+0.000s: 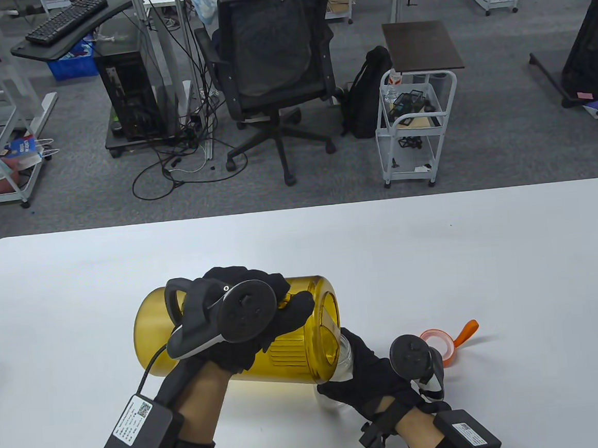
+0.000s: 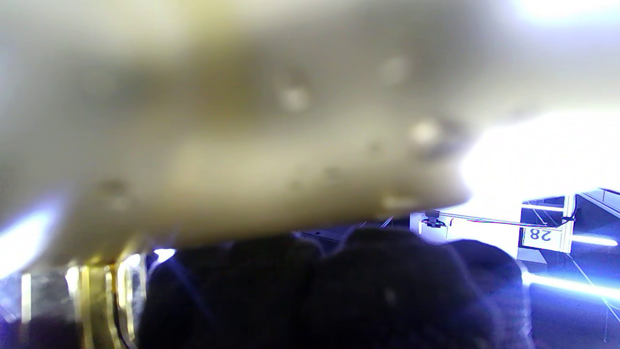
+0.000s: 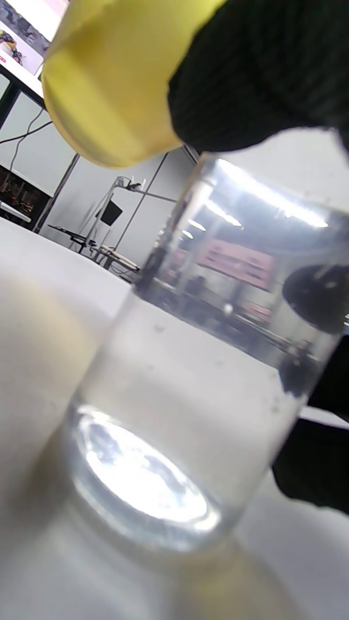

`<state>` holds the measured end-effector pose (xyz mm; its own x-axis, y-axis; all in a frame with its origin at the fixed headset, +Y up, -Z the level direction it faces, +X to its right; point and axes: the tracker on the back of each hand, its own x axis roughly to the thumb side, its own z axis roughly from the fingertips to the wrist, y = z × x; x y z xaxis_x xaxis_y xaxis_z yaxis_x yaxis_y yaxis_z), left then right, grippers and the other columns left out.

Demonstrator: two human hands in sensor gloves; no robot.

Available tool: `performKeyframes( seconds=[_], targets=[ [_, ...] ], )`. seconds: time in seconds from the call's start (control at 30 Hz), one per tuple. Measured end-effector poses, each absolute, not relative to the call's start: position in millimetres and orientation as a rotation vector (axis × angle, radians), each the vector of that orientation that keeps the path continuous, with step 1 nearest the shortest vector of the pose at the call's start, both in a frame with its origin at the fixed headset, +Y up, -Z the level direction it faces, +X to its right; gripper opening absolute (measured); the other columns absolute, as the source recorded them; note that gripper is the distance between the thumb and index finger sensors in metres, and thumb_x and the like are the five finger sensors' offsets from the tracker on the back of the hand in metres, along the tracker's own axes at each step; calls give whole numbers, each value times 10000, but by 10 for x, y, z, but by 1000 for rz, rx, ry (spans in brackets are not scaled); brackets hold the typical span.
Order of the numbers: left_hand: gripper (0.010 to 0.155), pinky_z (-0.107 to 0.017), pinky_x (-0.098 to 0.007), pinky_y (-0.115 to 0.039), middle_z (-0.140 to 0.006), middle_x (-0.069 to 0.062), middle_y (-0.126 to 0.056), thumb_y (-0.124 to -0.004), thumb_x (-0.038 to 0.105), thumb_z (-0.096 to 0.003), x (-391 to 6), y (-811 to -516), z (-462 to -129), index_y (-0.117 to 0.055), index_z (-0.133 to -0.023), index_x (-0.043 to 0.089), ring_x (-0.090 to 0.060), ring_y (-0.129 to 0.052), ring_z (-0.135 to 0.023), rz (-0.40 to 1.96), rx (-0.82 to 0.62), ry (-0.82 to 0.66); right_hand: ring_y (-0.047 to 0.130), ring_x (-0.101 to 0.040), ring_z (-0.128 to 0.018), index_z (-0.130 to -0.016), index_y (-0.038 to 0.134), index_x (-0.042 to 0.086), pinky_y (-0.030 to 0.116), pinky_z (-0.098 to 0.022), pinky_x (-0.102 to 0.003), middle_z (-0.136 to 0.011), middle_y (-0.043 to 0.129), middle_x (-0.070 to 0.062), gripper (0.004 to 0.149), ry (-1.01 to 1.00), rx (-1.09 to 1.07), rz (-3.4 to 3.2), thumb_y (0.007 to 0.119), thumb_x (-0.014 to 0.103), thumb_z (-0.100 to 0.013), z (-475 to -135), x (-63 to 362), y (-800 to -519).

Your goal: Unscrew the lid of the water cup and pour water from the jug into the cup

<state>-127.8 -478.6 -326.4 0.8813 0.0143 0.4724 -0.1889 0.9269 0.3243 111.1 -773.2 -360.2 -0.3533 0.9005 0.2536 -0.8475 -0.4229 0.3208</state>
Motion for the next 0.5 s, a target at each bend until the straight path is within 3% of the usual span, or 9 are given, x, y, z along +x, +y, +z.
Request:
performKeyframes(
  seconds=[0.5],
  targets=[
    [683, -411, -478, -898, -263, 38, -1041, -676, 858, -367, -1268, -4793, -3259, -1022, -447, 274, -218, -1041, -201, 111, 375, -483, 705, -486, -972, -1083, 370, 273, 659, -669, -724, -1110, 528, -75, 1049, 159, 473, 1956, 1021, 615, -335, -3601, 1112, -7732]
  ],
)
